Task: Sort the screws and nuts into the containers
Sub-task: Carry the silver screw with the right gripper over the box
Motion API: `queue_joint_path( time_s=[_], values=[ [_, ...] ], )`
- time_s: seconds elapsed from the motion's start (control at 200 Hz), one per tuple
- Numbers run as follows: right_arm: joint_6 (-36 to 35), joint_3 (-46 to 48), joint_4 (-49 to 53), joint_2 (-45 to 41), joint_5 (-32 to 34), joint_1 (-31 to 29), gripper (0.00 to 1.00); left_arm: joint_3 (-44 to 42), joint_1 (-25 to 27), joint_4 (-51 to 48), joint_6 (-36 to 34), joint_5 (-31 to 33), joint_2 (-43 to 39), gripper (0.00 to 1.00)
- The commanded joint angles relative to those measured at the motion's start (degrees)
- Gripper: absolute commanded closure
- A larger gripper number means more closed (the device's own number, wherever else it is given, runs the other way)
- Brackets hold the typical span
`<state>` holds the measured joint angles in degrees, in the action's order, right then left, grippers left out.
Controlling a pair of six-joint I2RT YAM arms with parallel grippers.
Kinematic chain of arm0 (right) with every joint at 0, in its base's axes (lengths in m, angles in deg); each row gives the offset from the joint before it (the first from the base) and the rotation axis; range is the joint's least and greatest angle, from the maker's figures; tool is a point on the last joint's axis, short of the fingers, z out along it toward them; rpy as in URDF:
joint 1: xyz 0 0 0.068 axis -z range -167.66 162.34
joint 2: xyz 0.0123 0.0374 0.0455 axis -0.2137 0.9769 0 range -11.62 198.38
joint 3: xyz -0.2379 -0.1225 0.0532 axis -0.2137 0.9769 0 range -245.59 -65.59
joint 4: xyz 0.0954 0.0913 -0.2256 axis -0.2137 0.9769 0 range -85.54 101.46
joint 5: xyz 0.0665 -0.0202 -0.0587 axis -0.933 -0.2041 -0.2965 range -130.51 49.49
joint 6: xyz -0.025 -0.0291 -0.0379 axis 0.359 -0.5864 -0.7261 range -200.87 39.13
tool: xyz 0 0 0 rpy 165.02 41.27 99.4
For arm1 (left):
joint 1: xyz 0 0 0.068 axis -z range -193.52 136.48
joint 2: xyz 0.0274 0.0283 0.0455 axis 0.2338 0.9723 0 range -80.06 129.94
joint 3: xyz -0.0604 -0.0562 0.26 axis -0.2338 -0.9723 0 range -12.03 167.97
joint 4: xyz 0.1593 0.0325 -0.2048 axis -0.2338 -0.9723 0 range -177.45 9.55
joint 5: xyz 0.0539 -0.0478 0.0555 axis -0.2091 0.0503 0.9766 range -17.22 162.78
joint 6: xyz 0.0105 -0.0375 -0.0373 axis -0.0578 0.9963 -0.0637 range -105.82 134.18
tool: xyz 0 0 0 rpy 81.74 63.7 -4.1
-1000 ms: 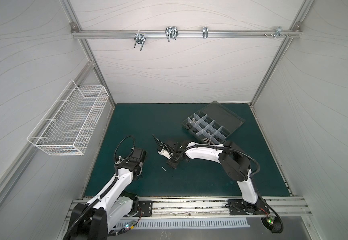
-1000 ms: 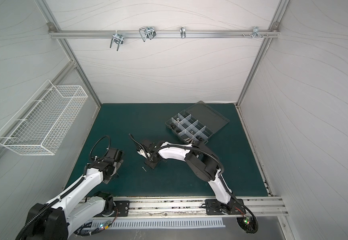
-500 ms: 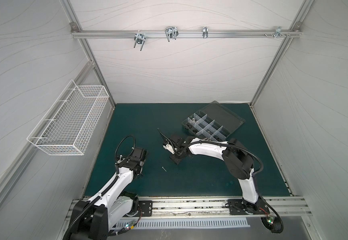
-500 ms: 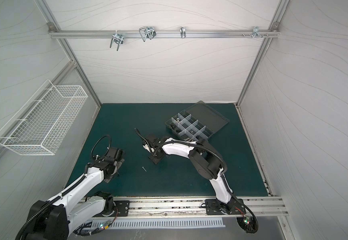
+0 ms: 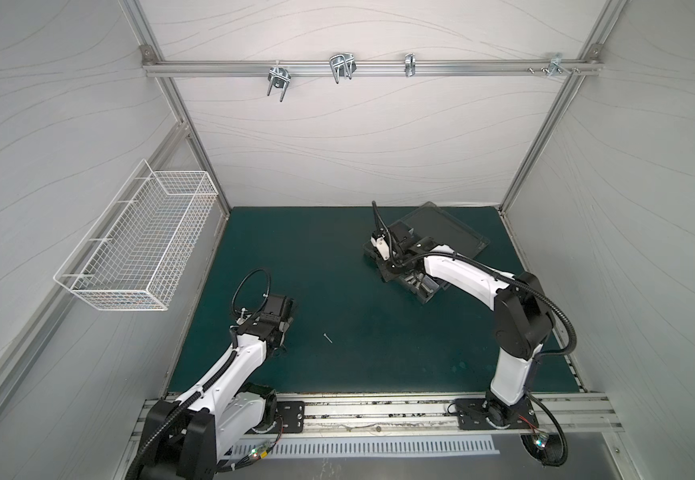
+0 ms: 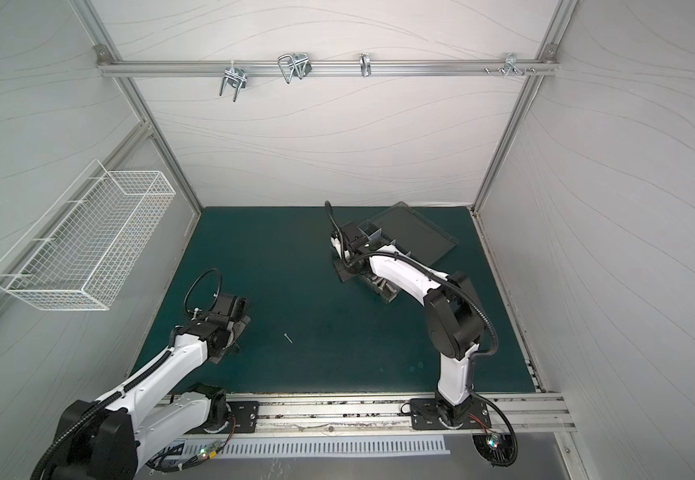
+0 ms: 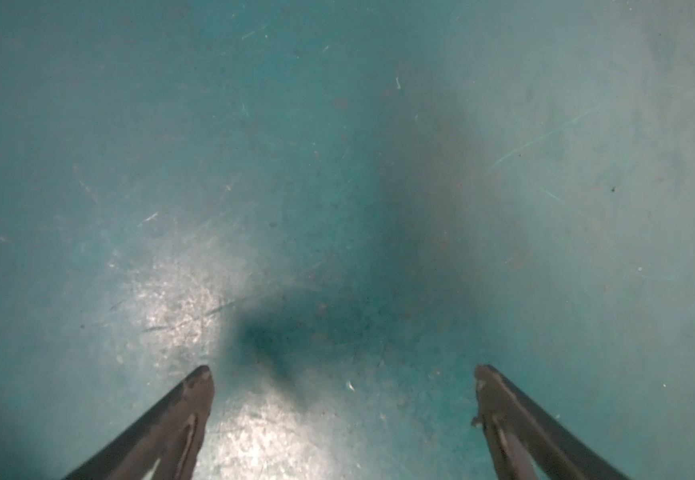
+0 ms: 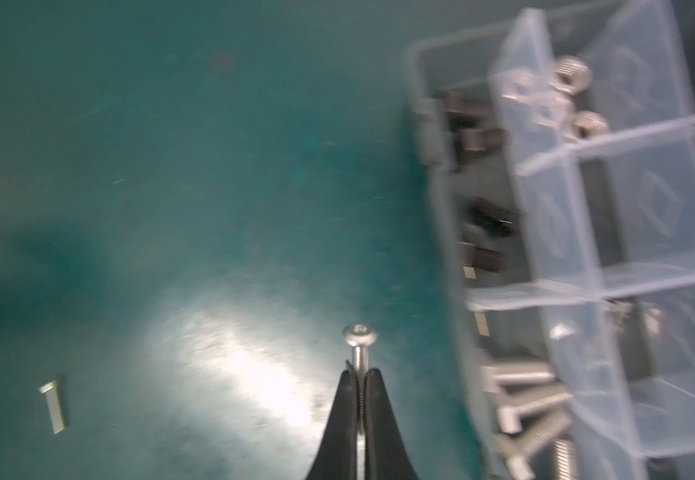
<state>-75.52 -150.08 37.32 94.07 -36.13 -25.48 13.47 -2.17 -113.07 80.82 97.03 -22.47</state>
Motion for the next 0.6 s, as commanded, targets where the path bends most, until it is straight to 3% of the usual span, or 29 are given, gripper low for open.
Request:
queue_joint_path(
  time_s=[0.0,0.235,0.595],
  values=[
    [1.83,-0.91,2.68,-1.67,0.83,4.65,1.00,1.64,-0.28,0.54,-0.53,0.21,-0.37,0.01],
    [3.36,-2.06,2.89,-0.04,-0.70,12.39,1.00,2.01,-0.28,0.88,-0.71,-0.12,0.47,0.01],
    [3.03,-5.20,4.40,5.01,1.51,15.36,1.00,2.10,-0.27,0.97,-0.55,-0.38,0.69,0.01]
  ],
)
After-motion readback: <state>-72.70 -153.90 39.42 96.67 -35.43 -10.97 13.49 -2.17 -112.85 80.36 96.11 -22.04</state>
